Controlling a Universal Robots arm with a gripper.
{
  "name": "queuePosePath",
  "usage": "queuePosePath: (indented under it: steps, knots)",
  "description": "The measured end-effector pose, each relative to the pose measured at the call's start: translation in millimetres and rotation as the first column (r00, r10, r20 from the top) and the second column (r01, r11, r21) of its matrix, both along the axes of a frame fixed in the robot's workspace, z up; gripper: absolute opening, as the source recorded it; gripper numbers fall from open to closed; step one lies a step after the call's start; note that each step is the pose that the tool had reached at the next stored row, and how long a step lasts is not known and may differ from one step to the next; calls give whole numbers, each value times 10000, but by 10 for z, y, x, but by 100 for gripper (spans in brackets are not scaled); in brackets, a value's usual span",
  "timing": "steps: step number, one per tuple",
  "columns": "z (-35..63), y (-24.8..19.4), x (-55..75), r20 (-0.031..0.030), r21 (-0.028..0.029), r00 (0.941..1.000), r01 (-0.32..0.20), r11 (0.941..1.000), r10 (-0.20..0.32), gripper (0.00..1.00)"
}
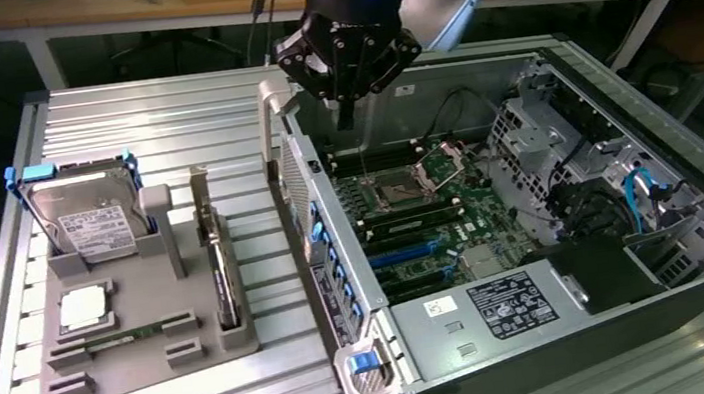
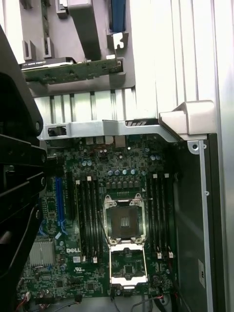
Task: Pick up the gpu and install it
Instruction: 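Reach for the gpu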
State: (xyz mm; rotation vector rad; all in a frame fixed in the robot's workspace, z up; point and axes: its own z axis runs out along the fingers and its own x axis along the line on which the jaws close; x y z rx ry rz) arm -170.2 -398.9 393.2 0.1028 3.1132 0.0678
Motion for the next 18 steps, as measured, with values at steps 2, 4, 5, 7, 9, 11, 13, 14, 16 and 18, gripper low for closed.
queuePosePath:
  steps: [2,4,5,7,9,11,13,14,16,18]
  knots:
    - [0,0,-37,0,0,10000,-7,10000,7,11]
    - [0,0,-73,-1,0,10000,-12,10000,12,11]
    - [0,0,-97,0,0,10000,-16,10000,16,11]
    - [0,0,-136,-1,0,10000,-25,10000,25,11]
    - [0,0,-175,0,0,10000,-40,10000,40,11]
    - [0,0,-214,0,0,10000,-53,10000,53,11]
    - [0,0,-251,0,0,10000,-63,10000,63,11]
    - [0,0,-270,0,0,10000,-68,10000,68,11]
    - [0,0,-306,0,0,10000,-79,10000,79,11]
    - [0,0,-344,-1,-1,10000,-87,10000,87,11]
